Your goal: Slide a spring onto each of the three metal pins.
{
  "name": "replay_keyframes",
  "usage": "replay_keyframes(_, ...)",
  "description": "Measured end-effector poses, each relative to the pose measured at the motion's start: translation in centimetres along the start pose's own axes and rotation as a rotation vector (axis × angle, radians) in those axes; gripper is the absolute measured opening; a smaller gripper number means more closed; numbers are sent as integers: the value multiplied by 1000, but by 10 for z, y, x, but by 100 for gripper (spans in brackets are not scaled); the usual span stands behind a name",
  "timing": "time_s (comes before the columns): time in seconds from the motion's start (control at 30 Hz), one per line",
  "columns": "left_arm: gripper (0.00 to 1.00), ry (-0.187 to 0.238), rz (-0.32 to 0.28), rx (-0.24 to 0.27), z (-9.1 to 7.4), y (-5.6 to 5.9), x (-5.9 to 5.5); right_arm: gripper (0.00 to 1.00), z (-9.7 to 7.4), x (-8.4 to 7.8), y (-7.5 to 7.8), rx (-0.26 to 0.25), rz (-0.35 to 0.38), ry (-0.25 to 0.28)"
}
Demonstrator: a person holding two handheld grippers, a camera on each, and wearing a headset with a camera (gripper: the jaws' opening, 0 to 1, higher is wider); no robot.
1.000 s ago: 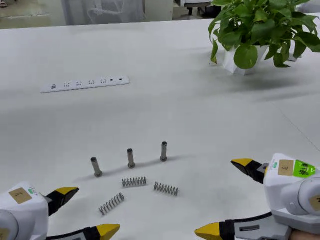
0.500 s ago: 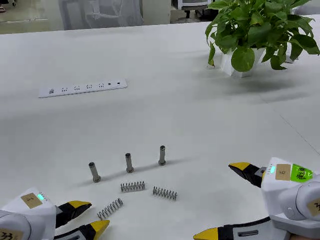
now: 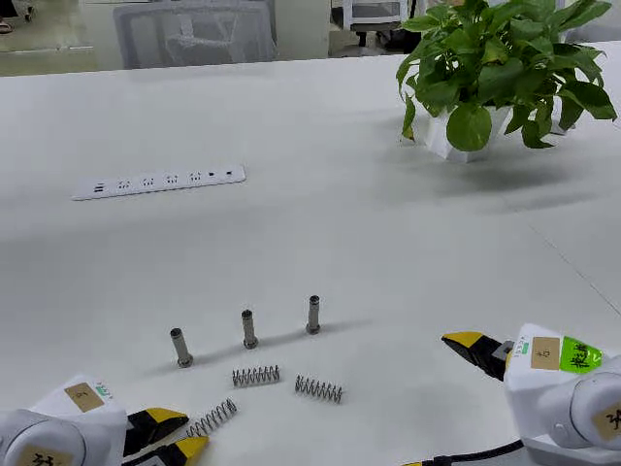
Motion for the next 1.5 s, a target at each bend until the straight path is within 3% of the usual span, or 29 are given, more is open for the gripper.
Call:
replay_keyframes(0.17, 12, -7, 8, 3, -1, 0, 1, 98, 1, 0, 0, 3, -3, -7)
replay_keyframes(0.57, 10, -23, -11, 7, 2, 0, 3, 98, 1, -1, 0, 4, -7, -16)
replay_keyframes(0.97, 10, 10, -68, -11, 1, 2, 2, 98, 2, -1, -1, 15, 1, -15)
replay_keyframes(1.23, 10, 90, -90, -42, -10, 9, 18, 97, 0, 1, -2, 51, 51, 27)
replay_keyframes(1.5, 10, 163, -58, -119, -20, 17, 36, 94, 0, 8, -7, 135, 119, 98)
Point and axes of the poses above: the centre of the closed fingertips' face, and the gripper's own axes: z roughly forward along the fingers, y roughly to its right, x roughly out of its top, the point moved 10 cm from there along -z, roughly backward along the fingers, and after that the axes turned 15 degrees about x, right-handed, at the moved point
